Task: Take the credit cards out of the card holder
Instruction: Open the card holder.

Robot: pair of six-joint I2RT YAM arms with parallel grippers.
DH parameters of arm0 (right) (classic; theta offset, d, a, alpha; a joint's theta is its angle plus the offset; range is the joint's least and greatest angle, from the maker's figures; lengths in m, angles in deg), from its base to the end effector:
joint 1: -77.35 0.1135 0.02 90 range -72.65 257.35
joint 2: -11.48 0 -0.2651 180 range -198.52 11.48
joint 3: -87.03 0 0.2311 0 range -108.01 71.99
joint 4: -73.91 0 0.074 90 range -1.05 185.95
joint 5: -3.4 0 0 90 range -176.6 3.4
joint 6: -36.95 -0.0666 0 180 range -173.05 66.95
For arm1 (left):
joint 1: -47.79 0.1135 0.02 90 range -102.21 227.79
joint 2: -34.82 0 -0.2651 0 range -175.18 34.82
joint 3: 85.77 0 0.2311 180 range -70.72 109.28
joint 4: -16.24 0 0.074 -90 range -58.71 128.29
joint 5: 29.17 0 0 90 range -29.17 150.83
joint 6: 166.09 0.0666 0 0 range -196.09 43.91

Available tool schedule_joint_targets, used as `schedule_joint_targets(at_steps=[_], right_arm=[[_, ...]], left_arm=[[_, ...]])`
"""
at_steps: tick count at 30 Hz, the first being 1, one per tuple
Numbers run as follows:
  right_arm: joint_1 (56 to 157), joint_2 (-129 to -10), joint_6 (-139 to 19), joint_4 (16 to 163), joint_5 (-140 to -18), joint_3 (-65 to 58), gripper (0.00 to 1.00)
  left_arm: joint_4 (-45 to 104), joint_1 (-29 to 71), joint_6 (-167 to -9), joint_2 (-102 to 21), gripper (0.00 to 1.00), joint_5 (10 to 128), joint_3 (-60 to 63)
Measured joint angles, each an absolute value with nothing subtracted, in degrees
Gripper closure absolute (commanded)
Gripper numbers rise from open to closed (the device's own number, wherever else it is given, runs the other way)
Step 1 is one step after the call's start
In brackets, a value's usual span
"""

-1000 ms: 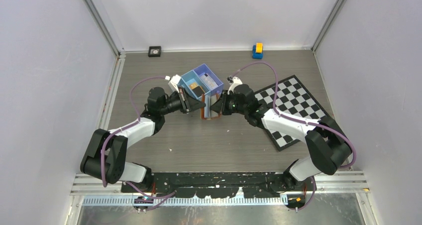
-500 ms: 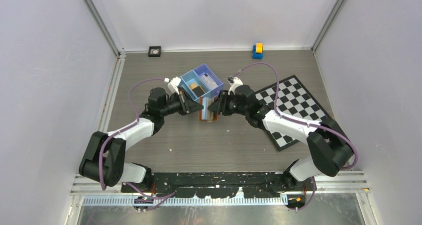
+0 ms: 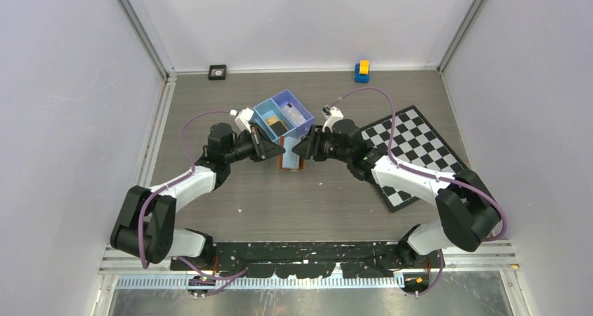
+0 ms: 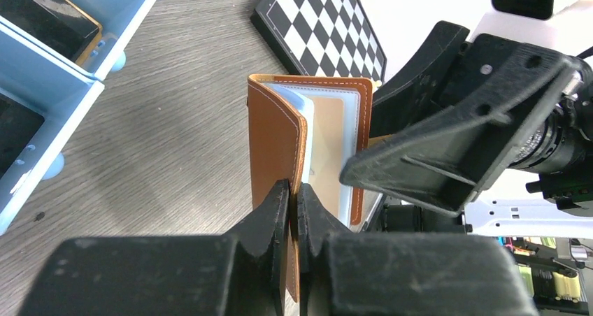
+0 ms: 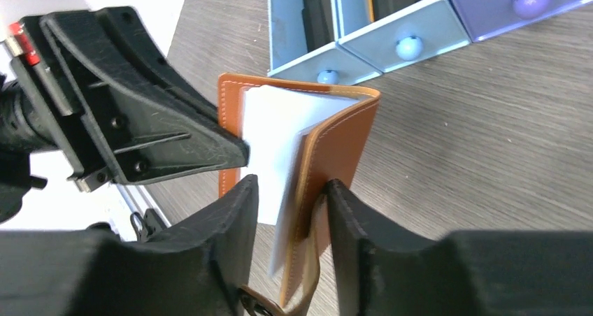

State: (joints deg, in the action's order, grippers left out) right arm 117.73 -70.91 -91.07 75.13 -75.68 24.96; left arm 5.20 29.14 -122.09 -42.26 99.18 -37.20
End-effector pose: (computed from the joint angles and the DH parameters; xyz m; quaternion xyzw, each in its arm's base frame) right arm 0.2442 0.2242 0.2448 -0.0705 0.8218 0.4149 0.3842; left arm 0.2561 -0.1300 0.2237 0.0087 0.7859 -0.5225 0.3305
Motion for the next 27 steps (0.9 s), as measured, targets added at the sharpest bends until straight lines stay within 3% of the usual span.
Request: schedule_joint_targets(at_steps=[7, 9, 11, 13, 21, 27], right_arm=[[117.71, -71.17, -90.98, 79.76, -79.64, 23.45, 0.94], [117.49, -71.17, -91.02, 80.59, -80.49, 23.43, 0.99], [117.14, -71.17, -91.22, 80.81, -80.38, 23.43, 1.00], [116.90, -71.17, -91.46, 80.40, -79.55, 23.45, 0.99], [116.66, -71.06, -92.73, 77.36, -75.83, 24.35, 0.99], [116.33, -70.32, -93.34, 76.53, -74.81, 24.87, 1.00]], left_arm=[[4.59, 30.21, -122.68, -41.47, 0.98, 99.03, -37.64], [4.54, 30.56, -122.94, -41.12, 0.78, 99.03, -37.88], [4.46, 30.73, -123.23, -41.01, 0.61, 99.03, -38.03], [4.06, 30.73, -123.71, -41.01, 0.53, 99.05, -38.05], [3.04, 30.73, -124.03, -41.10, 0.47, 99.53, -38.05], [2.34, 30.73, -124.30, -41.58, 0.33, 99.92, -38.05]])
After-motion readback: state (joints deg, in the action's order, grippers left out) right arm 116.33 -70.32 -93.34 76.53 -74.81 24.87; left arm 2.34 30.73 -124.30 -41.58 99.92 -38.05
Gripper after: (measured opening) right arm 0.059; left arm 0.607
